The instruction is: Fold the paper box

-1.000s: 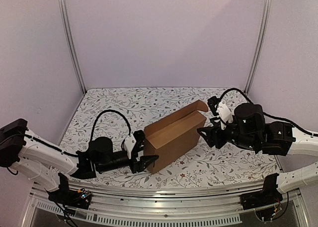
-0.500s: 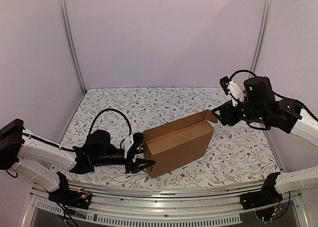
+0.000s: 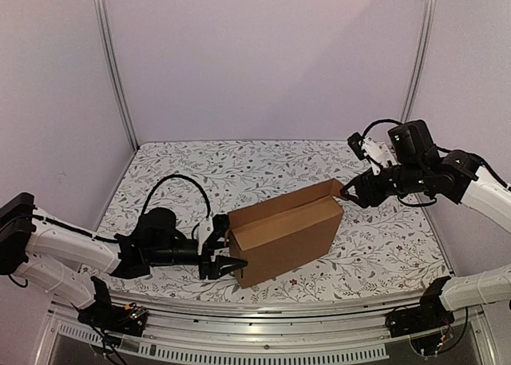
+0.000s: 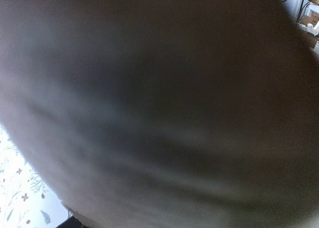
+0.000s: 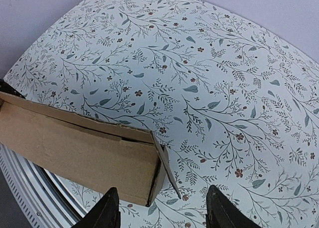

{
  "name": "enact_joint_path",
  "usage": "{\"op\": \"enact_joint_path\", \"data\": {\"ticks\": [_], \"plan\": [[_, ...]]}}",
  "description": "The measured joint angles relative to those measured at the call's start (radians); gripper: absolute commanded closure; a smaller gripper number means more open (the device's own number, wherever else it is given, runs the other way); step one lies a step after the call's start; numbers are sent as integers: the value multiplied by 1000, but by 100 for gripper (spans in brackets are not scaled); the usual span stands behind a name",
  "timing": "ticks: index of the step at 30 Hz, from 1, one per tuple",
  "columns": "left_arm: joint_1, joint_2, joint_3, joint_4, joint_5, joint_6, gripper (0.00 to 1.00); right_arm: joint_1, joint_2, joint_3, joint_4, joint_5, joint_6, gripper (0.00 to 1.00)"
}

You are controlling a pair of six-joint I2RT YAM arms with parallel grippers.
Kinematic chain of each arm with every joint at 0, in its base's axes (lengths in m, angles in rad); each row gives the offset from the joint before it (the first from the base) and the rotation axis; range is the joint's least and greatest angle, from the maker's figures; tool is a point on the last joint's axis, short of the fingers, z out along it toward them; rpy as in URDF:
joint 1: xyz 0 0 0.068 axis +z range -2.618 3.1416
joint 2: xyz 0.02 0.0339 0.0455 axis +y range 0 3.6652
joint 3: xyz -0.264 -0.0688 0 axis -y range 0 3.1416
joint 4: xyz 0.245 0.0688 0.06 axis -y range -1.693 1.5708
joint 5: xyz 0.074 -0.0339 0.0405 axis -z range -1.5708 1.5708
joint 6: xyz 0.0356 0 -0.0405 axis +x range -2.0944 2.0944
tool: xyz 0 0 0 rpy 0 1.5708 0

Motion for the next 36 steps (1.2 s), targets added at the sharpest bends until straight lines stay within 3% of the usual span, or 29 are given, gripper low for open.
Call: {"op": "enact_joint_path", "data": {"ticks": [11,18,36], "plan": [[3,-6,0,-12,13,5,75,-2,82,54,-8,-8,-42,64],[4,-6,0,-13,13,5,75,-2,88,66,-9,-9,-63,67],[4,-12,0,-23,12,3,76,-2,117,66,-27,-17,-72,100]]}}
